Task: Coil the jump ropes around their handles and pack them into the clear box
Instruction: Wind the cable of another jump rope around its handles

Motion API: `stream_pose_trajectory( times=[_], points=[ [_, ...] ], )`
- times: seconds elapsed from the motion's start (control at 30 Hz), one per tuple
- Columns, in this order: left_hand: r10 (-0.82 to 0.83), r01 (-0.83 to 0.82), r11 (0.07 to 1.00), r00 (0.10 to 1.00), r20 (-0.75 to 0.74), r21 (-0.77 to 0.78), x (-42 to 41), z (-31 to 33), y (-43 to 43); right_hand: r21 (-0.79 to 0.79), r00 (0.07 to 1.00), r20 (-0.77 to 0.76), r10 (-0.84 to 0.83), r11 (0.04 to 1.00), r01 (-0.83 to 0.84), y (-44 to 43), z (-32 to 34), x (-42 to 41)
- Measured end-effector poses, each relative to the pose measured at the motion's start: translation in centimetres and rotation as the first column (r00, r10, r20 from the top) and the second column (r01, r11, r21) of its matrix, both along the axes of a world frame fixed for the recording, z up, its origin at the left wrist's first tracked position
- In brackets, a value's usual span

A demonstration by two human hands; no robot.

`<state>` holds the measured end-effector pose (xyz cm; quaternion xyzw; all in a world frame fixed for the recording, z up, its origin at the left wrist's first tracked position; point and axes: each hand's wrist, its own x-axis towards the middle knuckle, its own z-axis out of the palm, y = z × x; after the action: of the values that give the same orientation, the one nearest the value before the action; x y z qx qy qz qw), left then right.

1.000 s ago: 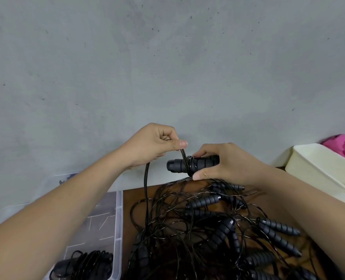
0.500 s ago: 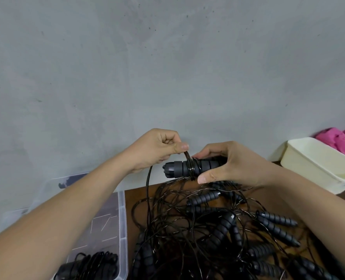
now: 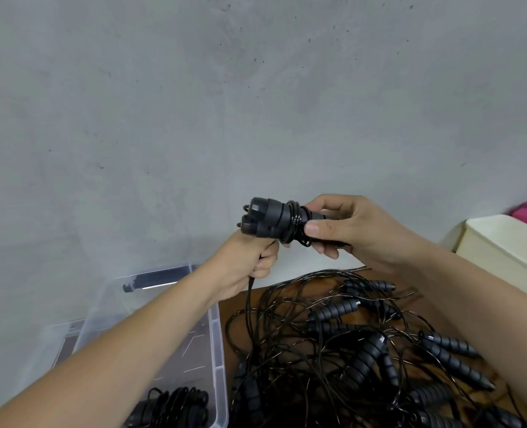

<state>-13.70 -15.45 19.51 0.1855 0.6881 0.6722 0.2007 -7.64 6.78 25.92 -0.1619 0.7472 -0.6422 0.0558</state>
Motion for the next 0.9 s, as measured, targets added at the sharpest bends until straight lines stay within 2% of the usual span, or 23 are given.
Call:
stream_pose_trajectory(
  times=[0.2, 0.37, 0.5, 0.6, 0.7, 0.77, 0.9],
  points=[
    [0.076, -0.079, 0.994, 0.996, -0.043, -0.071, 0.7, -0.6, -1.2, 0.136, 0.996, -0.075, -0.048, 0.989, 0.058, -1.6, -0.3, -0.7],
    [0.084, -0.087, 0.995, 0.994, -0.068, -0.042, 2.0, -1.0, -1.4, 0.027, 0.996, -0.049, -0.079, 0.996, 0.08, -1.9, -0.3, -0.8],
    [0.086, -0.101, 0.989, 0.986, -0.143, -0.104, 2.5, -1.3, -0.4, 0.013, 0.984, -0.067, -0.163, 0.986, 0.164, -1.8, -0.1, -0.5],
    [0.038, -0.098, 0.971, 0.963, -0.266, -0.216, 3.5, -1.6, 0.7, 0.126, 0.951, -0.139, -0.275, 0.948, 0.292, -1.5, -0.1, -0.2],
    [-0.056, -0.067, 0.937, 0.94, -0.338, -0.342, 4.4, -1.1, 1.3, 0.318, 0.871, -0.337, -0.358, 0.827, 0.463, -0.7, -0.6, -0.5],
    [-0.097, -0.064, 0.919, 0.92, -0.38, -0.39, 4.6, -0.4, 1.3, 0.421, 0.825, -0.466, -0.32, 0.74, 0.525, -0.2, -1.2, -0.7],
    [-0.112, -0.058, 0.92, 0.909, -0.402, -0.388, 3.9, 1.8, 0.4, 0.54, 0.84, -0.511, -0.182, 0.693, 0.478, 0.7, -2.5, -0.4]
  ],
)
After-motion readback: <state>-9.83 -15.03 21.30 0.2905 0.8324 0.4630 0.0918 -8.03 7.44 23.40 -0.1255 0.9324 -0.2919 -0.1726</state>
